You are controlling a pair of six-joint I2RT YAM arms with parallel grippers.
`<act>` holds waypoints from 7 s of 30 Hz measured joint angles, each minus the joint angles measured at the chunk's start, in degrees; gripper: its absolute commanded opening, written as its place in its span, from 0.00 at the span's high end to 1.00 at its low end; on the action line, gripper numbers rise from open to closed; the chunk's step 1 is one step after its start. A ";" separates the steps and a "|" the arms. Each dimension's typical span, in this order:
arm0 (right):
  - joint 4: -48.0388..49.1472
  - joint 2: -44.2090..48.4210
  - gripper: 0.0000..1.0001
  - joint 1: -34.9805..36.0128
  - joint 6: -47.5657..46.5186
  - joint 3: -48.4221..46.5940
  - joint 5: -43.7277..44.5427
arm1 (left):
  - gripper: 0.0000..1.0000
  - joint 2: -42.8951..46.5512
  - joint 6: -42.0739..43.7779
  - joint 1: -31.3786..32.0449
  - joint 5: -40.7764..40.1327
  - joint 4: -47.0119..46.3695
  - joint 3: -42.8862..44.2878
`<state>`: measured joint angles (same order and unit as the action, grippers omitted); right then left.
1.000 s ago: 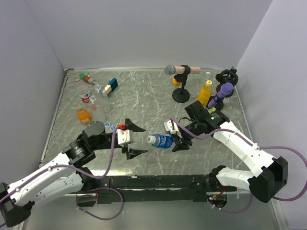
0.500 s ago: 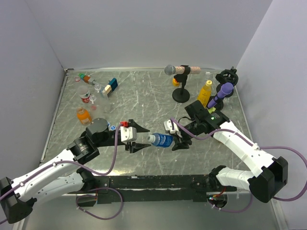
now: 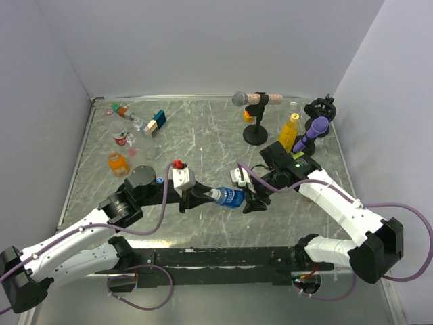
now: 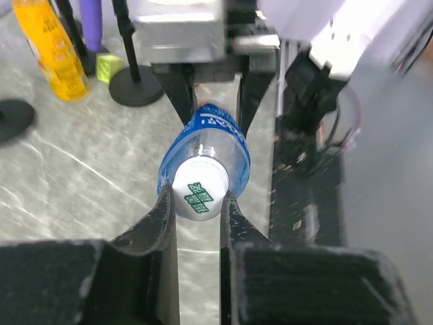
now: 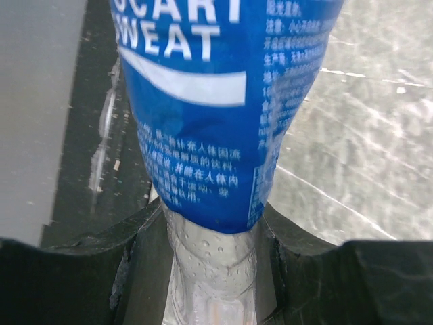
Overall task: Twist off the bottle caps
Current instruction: Unscrew the bottle cap from the plastic bottle.
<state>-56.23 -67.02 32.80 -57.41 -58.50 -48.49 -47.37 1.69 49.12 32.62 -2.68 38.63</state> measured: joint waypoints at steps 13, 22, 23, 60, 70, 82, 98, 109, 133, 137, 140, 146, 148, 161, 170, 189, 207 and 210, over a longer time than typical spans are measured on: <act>3.06 -2.23 0.68 -0.44 3.39 2.12 -0.61 | 0.99 -1.03 -45.00 0.68 -16.26 6.16 1.36; 4.39 -2.23 0.68 -1.25 3.58 3.82 2.56 | 0.82 -12.07 -60.33 4.33 -25.81 21.57 14.88; 4.48 -2.23 0.68 -1.25 3.61 3.91 2.69 | 0.62 -12.83 -59.98 4.59 -26.43 22.51 16.06; 4.00 -1.31 0.68 -2.84 -4.98 7.45 -2.08 | 0.30 -4.13 7.17 -1.90 1.81 -4.26 -1.68; 3.96 -2.69 0.68 -2.84 -5.09 7.45 -1.97 | 0.47 -8.02 6.80 -2.97 8.17 -5.66 -0.98; 3.72 -2.71 0.68 -2.84 -5.11 7.45 -1.90 | 0.66 -11.58 5.38 -3.08 9.77 -7.39 0.35; 3.93 -3.45 0.68 -2.86 -3.52 7.45 -1.75 | 0.99 -11.93 -13.88 -3.19 4.04 -6.19 1.03; 4.61 -4.48 0.69 -3.06 -1.51 7.45 0.50 | 0.99 -12.87 -46.40 -2.93 -7.10 1.44 2.78; 4.63 -3.04 0.69 -4.68 -0.59 7.48 3.48 | 0.93 -20.06 -72.61 7.78 -31.74 22.64 19.37; 5.01 -2.47 0.69 -4.83 -0.68 7.48 2.19 | 0.85 -18.14 -73.68 8.13 -32.48 22.43 18.21; 5.40 -2.45 0.69 -4.83 -0.74 7.48 1.33 | 0.73 -17.22 -74.40 8.35 -33.59 22.49 17.77; 5.68 -2.36 0.69 -4.96 -0.72 7.48 0.85 | 0.23 -14.38 -76.04 8.37 -33.86 20.52 14.38; 5.73 -2.21 0.69 -5.25 -0.72 7.48 0.96 | 0.16 -13.16 -76.22 8.37 -33.79 20.28 13.44; 5.64 -2.08 0.69 -5.84 -1.75 7.56 0.50 | 0.03 7.87 -44.74 8.37 -24.28 9.97 0.37; 2.86 -2.01 0.68 -5.86 -7.72 9.16 -3.54 | 0.01 13.40 -4.85 8.44 -18.53 -0.96 -12.28; 1.62 -2.56 0.68 -5.97 -10.03 9.81 -4.55 | 0.33 -9.70 15.65 2.45 -0.42 -8.68 1.49; 1.70 -2.78 0.69 -6.01 -10.27 9.81 -4.72 | 0.42 -16.28 15.15 1.51 7.10 -6.08 3.65; 1.70 -3.41 0.69 -6.05 -10.14 9.81 -4.44 | 0.37 -14.58 13.62 1.49 7.19 -7.82 2.64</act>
<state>-54.52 -70.43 26.74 -67.55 -48.69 -52.93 -61.95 15.31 50.61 39.81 -10.50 41.28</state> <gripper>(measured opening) 0.475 0.593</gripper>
